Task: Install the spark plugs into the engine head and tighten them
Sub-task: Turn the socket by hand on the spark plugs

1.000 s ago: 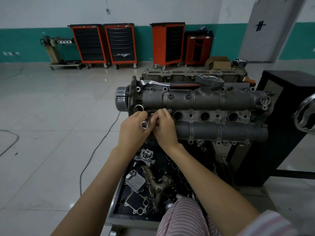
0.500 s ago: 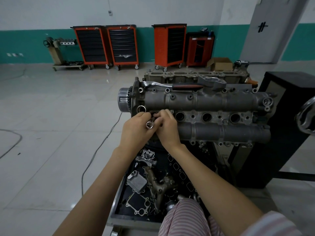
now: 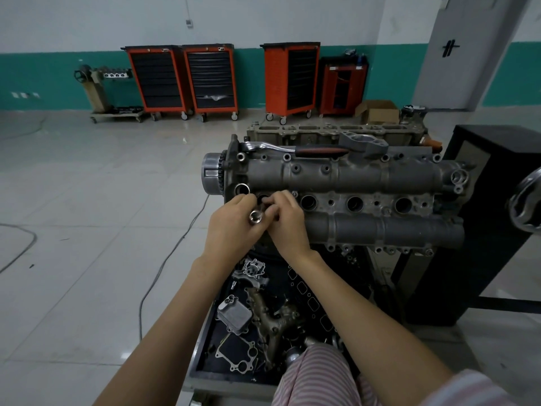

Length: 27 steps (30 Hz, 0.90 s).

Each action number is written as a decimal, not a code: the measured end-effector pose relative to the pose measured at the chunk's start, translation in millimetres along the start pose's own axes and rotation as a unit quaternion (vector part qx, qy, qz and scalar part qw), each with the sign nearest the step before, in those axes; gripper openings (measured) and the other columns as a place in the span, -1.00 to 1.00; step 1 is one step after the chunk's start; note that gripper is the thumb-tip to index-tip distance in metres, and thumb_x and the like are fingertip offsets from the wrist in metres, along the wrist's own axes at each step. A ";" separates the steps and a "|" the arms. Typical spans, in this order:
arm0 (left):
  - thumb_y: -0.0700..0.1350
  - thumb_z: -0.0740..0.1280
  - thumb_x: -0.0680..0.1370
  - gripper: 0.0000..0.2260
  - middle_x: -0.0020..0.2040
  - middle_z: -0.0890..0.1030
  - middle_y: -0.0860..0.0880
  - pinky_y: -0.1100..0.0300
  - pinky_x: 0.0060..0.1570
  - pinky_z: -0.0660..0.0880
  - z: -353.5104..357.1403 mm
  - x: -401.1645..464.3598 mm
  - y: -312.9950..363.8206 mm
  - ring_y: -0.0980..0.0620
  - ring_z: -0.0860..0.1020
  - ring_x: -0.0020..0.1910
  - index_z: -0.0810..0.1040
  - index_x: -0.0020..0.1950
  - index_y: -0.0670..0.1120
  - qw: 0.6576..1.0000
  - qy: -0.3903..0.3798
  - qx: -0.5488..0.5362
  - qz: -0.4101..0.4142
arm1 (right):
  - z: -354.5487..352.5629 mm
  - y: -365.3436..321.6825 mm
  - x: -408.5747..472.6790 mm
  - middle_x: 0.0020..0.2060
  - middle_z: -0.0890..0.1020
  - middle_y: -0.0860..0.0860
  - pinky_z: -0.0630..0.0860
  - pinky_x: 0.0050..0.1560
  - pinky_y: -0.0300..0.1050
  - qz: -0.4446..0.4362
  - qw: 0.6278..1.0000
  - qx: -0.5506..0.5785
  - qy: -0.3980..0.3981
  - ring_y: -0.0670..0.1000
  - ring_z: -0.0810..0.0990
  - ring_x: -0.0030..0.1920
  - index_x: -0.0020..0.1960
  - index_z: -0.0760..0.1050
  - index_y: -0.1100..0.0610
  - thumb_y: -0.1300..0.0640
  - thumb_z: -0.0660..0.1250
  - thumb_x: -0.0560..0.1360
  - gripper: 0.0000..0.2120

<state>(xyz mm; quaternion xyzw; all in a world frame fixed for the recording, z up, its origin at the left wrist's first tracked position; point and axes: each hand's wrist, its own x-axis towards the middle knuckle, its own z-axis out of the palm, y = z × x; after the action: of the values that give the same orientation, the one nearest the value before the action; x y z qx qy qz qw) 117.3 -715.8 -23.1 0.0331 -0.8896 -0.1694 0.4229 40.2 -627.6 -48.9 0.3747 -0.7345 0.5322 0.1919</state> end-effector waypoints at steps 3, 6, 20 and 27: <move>-0.11 0.37 0.49 -0.65 -0.43 0.29 0.05 0.23 -0.50 0.15 -0.4 0.4 3.7 0.03 0.26 -0.50 0.22 -0.34 -0.05 0.999 0.025 0.009 0.021 | 0.9 -1.4 -0.9 -0.09 0.48 0.16 0.50 -0.19 0.10 -0.003 1.000 -0.013 -0.010 0.10 0.50 -0.19 -0.09 0.45 0.30 0.31 0.33 0.43 -0.91; -0.09 0.27 0.51 -0.75 -0.38 0.31 0.03 0.24 -0.49 0.16 -1.3 -1.5 1.4 0.04 0.26 -0.47 0.27 -0.31 -0.09 0.999 0.031 0.002 0.036 | -4.0 -2.5 -2.8 0.12 0.47 0.16 0.54 -0.03 0.02 -0.046 0.998 -0.030 -0.035 0.10 0.54 -0.02 0.17 0.44 0.30 0.31 0.34 0.42 -0.67; -0.12 0.39 0.50 -0.64 -0.42 0.30 0.03 0.20 -0.51 0.16 -0.5 0.0 2.4 0.00 0.27 -0.49 0.23 -0.34 -0.08 1.000 0.019 -0.008 0.003 | 0.5 -5.5 -2.1 -0.12 0.50 0.16 0.49 -0.19 0.12 -0.009 1.000 -0.014 -0.003 0.11 0.51 -0.17 -0.09 0.48 0.32 0.30 0.32 0.43 -0.92; -0.13 0.30 0.50 -0.75 -0.34 0.31 0.03 0.35 -0.49 0.09 -1.8 -4.3 -1.1 0.04 0.26 -0.44 0.22 -0.24 -0.05 0.999 0.023 -0.015 0.031 | -6.8 -2.5 -5.2 0.21 0.49 0.17 0.39 0.19 -0.19 -0.067 0.995 -0.052 -0.059 0.07 0.48 0.19 0.31 0.39 0.29 0.35 0.31 0.44 -0.57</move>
<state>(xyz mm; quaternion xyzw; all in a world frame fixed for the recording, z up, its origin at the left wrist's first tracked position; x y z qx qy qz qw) 121.3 -716.5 -25.6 0.0034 -0.8776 -0.1685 0.4487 44.6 -619.9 -48.4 0.4435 -0.7442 0.4565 0.2026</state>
